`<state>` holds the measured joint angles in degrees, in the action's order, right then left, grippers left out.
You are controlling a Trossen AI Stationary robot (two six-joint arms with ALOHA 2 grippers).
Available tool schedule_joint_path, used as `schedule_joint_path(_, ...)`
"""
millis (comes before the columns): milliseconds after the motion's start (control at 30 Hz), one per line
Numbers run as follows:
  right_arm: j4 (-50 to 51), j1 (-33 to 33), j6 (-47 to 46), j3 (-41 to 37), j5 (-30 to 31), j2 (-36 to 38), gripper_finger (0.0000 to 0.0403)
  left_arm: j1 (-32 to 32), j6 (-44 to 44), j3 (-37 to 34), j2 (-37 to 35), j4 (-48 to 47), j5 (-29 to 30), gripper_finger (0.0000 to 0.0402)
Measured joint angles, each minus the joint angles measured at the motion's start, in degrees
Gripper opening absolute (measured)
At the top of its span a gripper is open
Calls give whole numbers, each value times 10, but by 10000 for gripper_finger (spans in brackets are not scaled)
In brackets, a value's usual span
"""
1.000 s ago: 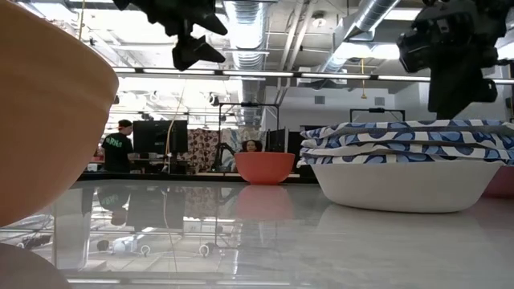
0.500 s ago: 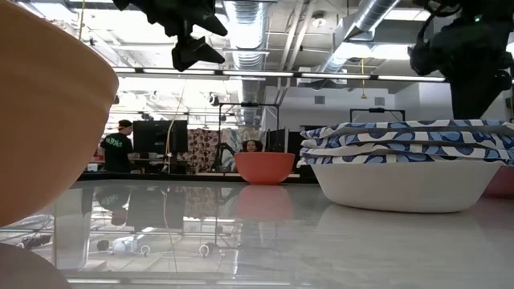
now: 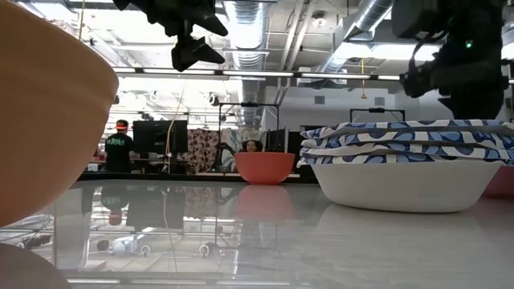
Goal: Nest bowls inside each other by size order
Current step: Stack the pink bowl into the blue patterned bowl
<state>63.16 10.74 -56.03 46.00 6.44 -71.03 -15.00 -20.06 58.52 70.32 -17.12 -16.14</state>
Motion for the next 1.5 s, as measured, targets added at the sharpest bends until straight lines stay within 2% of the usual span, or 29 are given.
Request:
schedule_joint_path(167, 13, 0, -9, 0, 5, -37, 142, 0, -1, 0, 0, 0, 0, 251)
schedule_joint_path(367, 7, 0, -11, 0, 3, -63, 30, 0, -1, 0, 0, 0, 5, 251)
schedule_joint_path(433, 4, 0, -15, 0, 2, -62, 14, 0, -1, 0, 0, -1, 9, 251)
schedule_joint_path(767, 18, 0, -16, 40, 27, -46, 10, 0, -1, 0, 0, -1, 15, 251)
schedule_joint_path(1200, 46, -51, 114, 133, 38, -46, 10, 0, -1, 0, 0, -1, 21, 251)
schedule_joint_path(1333, 50, -72, 159, 153, 38, -46, 10, 0, -1, 0, 0, -1, 49, 251)
schedule_joint_path(1500, 56, -99, 211, 171, 38, -46, 11, 0, -2, 0, 0, -1, 50, 251)
